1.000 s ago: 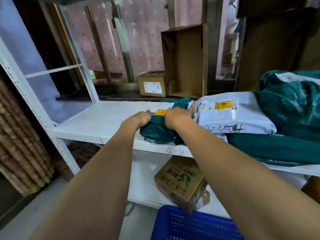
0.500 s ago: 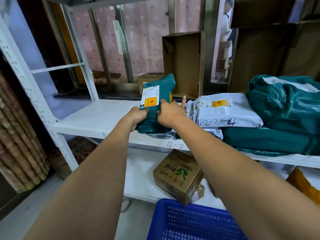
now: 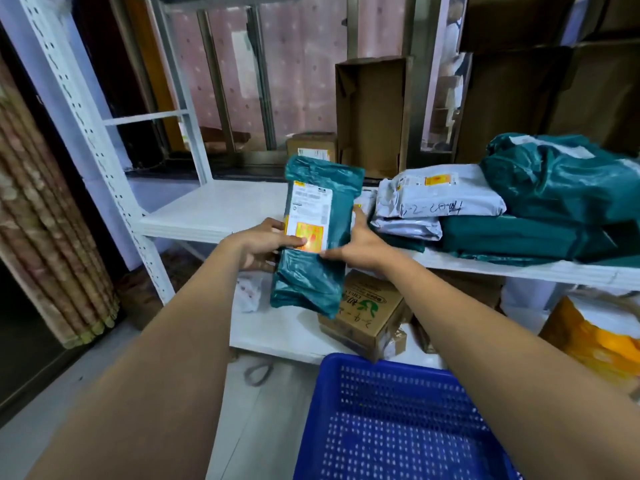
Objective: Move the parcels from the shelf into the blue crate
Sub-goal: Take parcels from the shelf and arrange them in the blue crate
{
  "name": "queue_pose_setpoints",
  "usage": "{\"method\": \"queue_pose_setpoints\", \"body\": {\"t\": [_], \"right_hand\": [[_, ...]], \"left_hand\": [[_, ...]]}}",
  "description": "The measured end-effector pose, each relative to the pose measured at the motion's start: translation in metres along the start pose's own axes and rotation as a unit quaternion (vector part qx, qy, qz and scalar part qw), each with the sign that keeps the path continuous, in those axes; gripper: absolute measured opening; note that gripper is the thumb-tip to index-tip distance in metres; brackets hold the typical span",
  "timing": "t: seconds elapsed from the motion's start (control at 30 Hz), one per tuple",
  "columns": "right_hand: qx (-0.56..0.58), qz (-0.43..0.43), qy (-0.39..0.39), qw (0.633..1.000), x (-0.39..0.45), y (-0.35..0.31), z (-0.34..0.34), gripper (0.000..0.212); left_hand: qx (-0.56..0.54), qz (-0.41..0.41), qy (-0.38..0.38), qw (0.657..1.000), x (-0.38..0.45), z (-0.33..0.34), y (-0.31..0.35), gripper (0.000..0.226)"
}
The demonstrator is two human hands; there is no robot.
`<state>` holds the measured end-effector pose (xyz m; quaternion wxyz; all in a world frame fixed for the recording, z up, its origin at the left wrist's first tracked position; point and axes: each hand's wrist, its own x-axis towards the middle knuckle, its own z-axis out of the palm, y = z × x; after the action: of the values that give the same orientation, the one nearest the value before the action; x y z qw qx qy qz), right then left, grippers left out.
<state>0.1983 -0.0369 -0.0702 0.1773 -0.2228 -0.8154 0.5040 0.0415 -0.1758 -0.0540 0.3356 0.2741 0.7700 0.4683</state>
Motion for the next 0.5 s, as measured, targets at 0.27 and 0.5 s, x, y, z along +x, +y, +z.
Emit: {"method": "queue_pose_setpoints", "body": {"t": [0.27, 0.5], "right_hand": [[0.162, 0.081, -0.027, 0.983, -0.022, 0.085, 0.016, 0.072], [0.158, 0.173, -0.021, 0.972, -0.041, 0.216, 0.04, 0.057]], "left_hand": [[0.042, -0.057, -0.158, 0.985, 0.01, 0.035, -0.113, 0.076], [0.055, -0.089, -0.182, 0.978, 0.047, 0.107, -0.224, 0.064]]}}
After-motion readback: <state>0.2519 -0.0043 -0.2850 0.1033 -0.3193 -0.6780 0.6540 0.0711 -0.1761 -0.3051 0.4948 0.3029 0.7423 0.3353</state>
